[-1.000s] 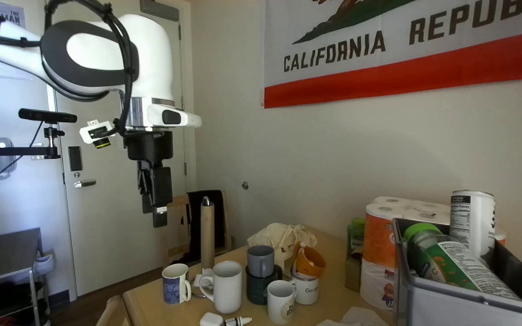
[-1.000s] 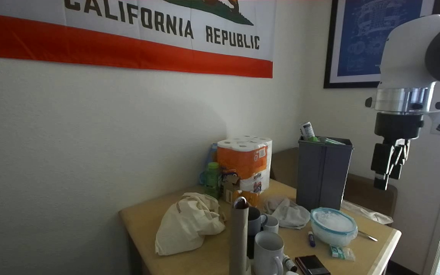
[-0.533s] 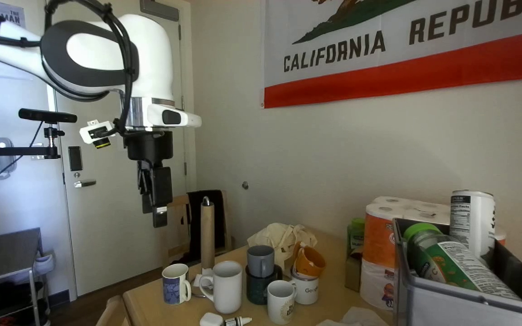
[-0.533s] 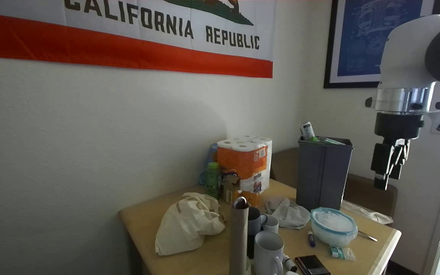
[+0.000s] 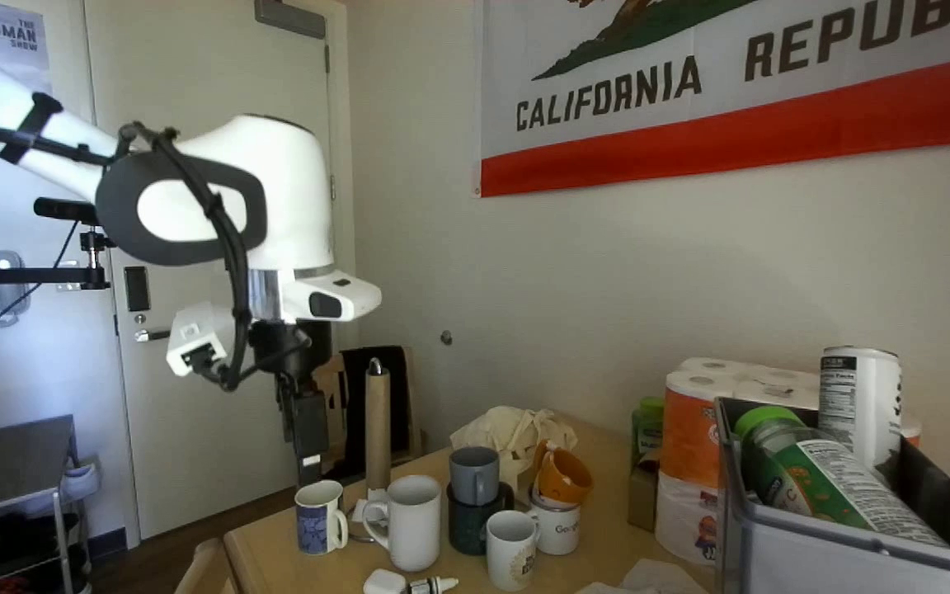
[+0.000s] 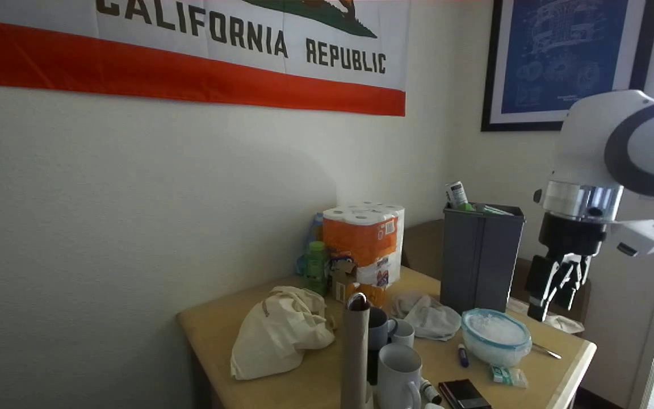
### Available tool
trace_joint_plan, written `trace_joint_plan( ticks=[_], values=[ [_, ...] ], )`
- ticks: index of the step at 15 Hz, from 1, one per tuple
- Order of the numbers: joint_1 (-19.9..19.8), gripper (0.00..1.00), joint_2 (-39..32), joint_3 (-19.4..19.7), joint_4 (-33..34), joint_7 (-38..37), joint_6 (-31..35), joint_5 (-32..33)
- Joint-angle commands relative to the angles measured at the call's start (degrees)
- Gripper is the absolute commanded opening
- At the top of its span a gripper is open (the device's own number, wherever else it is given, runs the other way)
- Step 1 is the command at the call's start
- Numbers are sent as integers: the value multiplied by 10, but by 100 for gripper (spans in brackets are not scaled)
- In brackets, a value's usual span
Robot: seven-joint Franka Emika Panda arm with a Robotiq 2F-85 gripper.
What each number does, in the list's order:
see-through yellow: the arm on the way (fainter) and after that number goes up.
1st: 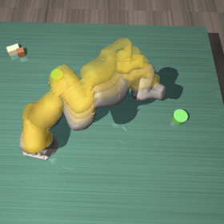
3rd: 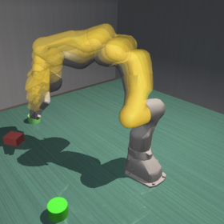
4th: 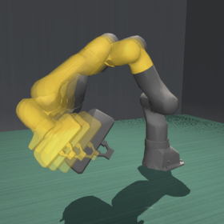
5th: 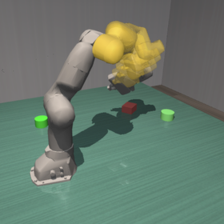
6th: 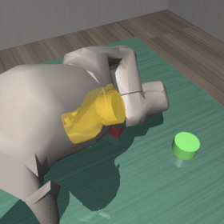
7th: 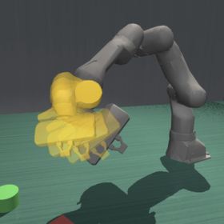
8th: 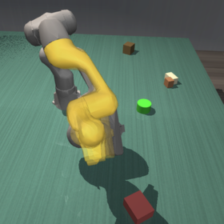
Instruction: Flip the phone cover onto the phone
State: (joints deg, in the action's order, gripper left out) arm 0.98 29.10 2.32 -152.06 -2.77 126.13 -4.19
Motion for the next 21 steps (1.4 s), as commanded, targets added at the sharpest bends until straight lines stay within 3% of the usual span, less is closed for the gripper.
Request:
trace_joint_plan(
  ticks=[1,3,7,11,13,19,21],
  values=[
    [-1,100,-44,7,-58,0,114,-45],
    [1,100,-72,10,-89,1,172,-69],
    [15,100,-161,14,-79,9,245,-130],
    [53,100,-240,18,-79,76,325,-269],
    [53,100,-263,7,-79,108,333,-308],
    [48,100,-268,7,-74,91,318,-282],
    [58,100,-289,4,-65,125,314,-335]
  ],
)
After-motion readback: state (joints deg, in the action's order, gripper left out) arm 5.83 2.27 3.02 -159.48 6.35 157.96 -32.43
